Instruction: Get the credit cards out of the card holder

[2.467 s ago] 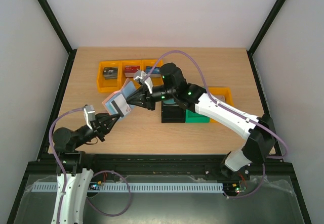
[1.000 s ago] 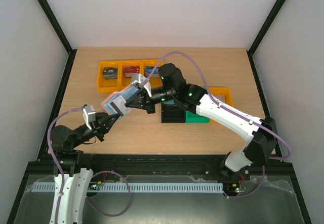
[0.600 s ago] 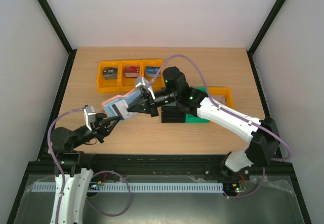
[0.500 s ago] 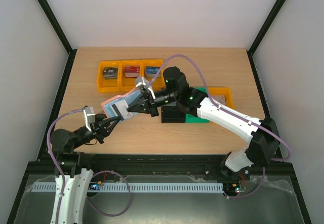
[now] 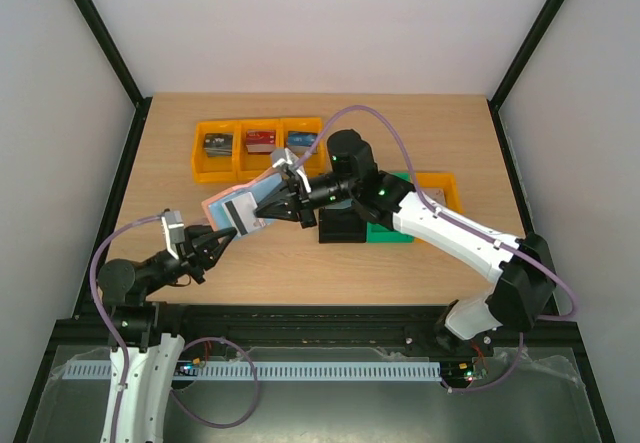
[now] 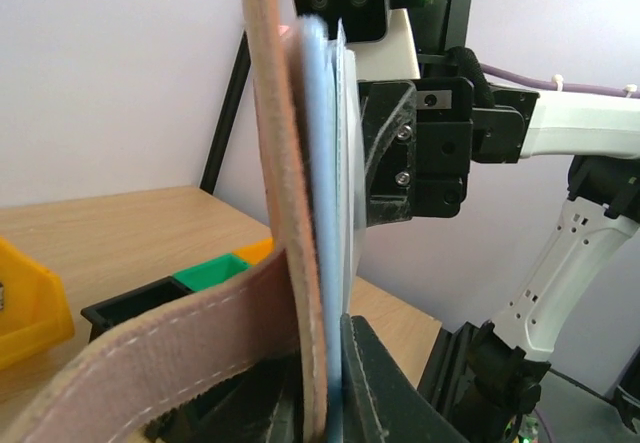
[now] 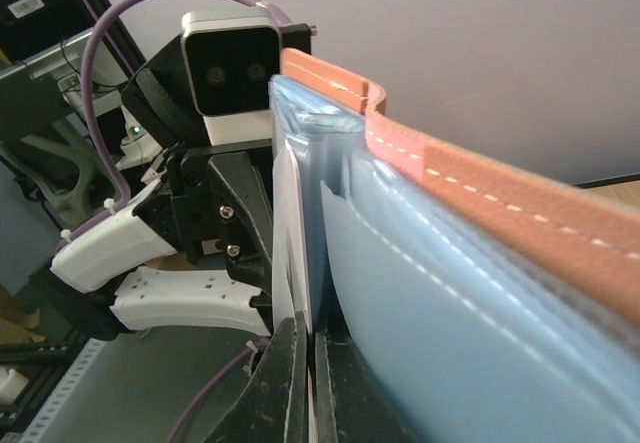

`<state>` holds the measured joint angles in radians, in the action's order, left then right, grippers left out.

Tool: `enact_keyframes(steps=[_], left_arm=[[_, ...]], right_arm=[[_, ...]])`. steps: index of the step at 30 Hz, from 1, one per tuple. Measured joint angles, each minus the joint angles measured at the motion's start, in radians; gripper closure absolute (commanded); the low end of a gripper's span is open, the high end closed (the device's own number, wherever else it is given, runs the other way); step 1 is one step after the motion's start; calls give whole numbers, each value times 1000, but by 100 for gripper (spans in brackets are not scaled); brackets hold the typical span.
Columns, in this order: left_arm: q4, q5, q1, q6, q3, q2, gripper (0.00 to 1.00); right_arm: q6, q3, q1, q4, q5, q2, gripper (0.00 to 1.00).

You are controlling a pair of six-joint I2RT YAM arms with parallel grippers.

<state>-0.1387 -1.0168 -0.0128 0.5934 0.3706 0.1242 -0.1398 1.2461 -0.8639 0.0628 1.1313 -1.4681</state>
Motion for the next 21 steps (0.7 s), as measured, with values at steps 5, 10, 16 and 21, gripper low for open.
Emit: enact_keyframes(steps=[5,10,16,21], left_arm=[[-13,3,-5,10,-2,-16,93],[-41,2,-5,29,-11,-16,98],[-52,3,-5,45,-18,-16,98],[-50,21,-5,45,-20,-15,98]], right_arm=[[23,0,2,-26,-11,14,98],[32,0,3,-43,-16,25,98],[43,-1,11,-57,-21,27,98],[30,-5,37,-50,-5,32,98]])
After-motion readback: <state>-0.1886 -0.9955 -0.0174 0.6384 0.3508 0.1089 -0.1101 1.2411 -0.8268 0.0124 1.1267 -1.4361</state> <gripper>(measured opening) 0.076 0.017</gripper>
